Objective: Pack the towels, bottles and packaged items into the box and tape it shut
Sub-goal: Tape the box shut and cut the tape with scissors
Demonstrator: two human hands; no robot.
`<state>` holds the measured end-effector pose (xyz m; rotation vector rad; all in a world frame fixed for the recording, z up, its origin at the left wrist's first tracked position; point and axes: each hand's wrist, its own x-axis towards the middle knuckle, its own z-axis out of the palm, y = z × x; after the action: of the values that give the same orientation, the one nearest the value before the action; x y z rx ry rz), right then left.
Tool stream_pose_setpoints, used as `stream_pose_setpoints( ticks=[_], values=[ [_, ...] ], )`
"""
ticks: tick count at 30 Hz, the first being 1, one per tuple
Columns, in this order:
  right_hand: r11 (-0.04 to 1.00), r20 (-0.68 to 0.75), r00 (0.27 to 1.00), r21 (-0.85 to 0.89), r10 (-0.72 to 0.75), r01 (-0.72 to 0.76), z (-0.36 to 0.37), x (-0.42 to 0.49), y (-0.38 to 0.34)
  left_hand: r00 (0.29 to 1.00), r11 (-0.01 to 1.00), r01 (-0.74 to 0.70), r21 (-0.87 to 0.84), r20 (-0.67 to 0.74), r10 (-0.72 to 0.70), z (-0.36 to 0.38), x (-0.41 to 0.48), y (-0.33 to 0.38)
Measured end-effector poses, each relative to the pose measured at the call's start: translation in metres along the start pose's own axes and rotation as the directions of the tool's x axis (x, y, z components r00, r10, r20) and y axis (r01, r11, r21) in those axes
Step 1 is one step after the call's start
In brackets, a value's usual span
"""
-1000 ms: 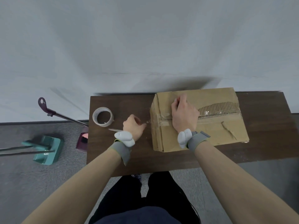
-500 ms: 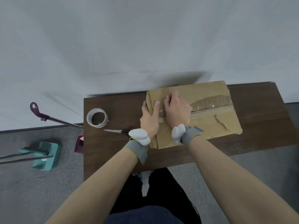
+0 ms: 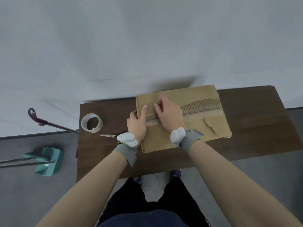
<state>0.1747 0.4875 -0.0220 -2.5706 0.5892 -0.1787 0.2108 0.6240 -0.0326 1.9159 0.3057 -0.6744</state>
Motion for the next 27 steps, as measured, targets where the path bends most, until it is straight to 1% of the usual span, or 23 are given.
stream_pose_setpoints(
  ticks=[2, 4, 5, 7, 9, 11, 13, 14, 15, 16, 17, 19, 21, 23, 25, 27],
  values=[
    [0.995, 0.056, 0.997, 0.089, -0.047, 0.042, -0.020, -0.004, 0.018, 0.999, 0.998, -0.020, 0.064, -0.048, 0.023, 0.003, -0.004, 0.002],
    [0.991, 0.056, 0.997, 0.125, -0.053, 0.046, -0.043, -0.008, 0.045, 0.994, 0.985, -0.024, 0.171, -0.105, 0.043, 0.009, -0.011, 0.007],
    [0.992, 0.037, 0.999, 0.123, -0.032, 0.027, -0.046, -0.009, 0.051, 0.992, 0.977, -0.012, 0.212, -0.122, 0.039, 0.002, -0.008, 0.005],
    [0.991, -0.010, 0.999, 0.130, 0.034, -0.033, -0.071, -0.015, 0.089, 0.985, 0.958, -0.009, 0.287, -0.165, 0.059, 0.011, -0.016, 0.008],
    [0.991, -0.047, 0.994, 0.091, 0.101, -0.097, -0.084, -0.016, 0.116, 0.974, 0.937, 0.006, 0.348, -0.215, 0.074, 0.006, -0.018, 0.009],
    [0.991, -0.068, 0.989, 0.038, 0.128, -0.126, -0.103, -0.017, 0.145, 0.950, 0.879, -0.006, 0.477, -0.272, 0.154, 0.016, -0.025, 0.012],
    [0.992, -0.085, 0.989, -0.025, 0.123, -0.126, -0.109, -0.018, 0.155, 0.908, 0.799, -0.027, 0.601, -0.319, 0.271, 0.016, -0.029, 0.014],
    [0.992, -0.083, 0.989, -0.031, 0.122, -0.124, -0.115, -0.019, 0.163, 0.883, 0.770, -0.037, 0.637, -0.339, 0.323, 0.023, -0.034, 0.015],
    [0.991, -0.080, 0.988, -0.012, 0.129, -0.130, -0.118, -0.017, 0.169, 0.868, 0.756, -0.029, 0.654, -0.359, 0.344, 0.027, -0.039, 0.018],
    [0.986, -0.077, 0.983, 0.034, 0.166, -0.163, -0.117, -0.018, 0.169, 0.868, 0.744, -0.024, 0.668, -0.355, 0.347, 0.026, -0.039, 0.018],
    [0.973, -0.046, 0.976, 0.108, 0.212, -0.206, -0.118, -0.017, 0.171, 0.871, 0.739, -0.008, 0.673, -0.359, 0.337, 0.028, -0.041, 0.019],
    [0.909, 0.088, 0.944, 0.253, 0.318, -0.330, -0.118, -0.016, 0.176, 0.876, 0.741, 0.016, 0.672, -0.366, 0.313, 0.030, -0.043, 0.018],
    [0.830, 0.261, 0.884, 0.317, 0.389, -0.459, -0.117, -0.014, 0.184, 0.881, 0.759, 0.021, 0.651, -0.371, 0.294, 0.030, -0.040, 0.016],
    [0.736, 0.384, 0.825, 0.392, 0.415, -0.553, -0.115, -0.011, 0.194, 0.885, 0.808, 0.019, 0.589, -0.386, 0.260, 0.032, -0.036, 0.015],
    [0.666, 0.446, 0.792, 0.444, 0.417, -0.600, -0.114, -0.011, 0.200, 0.901, 0.887, 0.008, 0.462, -0.389, 0.194, 0.033, -0.031, 0.009],
    [0.629, 0.469, 0.775, 0.462, 0.424, -0.625, -0.111, -0.012, 0.202, 0.927, 0.937, 0.028, 0.349, -0.360, 0.106, 0.029, -0.026, 0.002]
  ],
)
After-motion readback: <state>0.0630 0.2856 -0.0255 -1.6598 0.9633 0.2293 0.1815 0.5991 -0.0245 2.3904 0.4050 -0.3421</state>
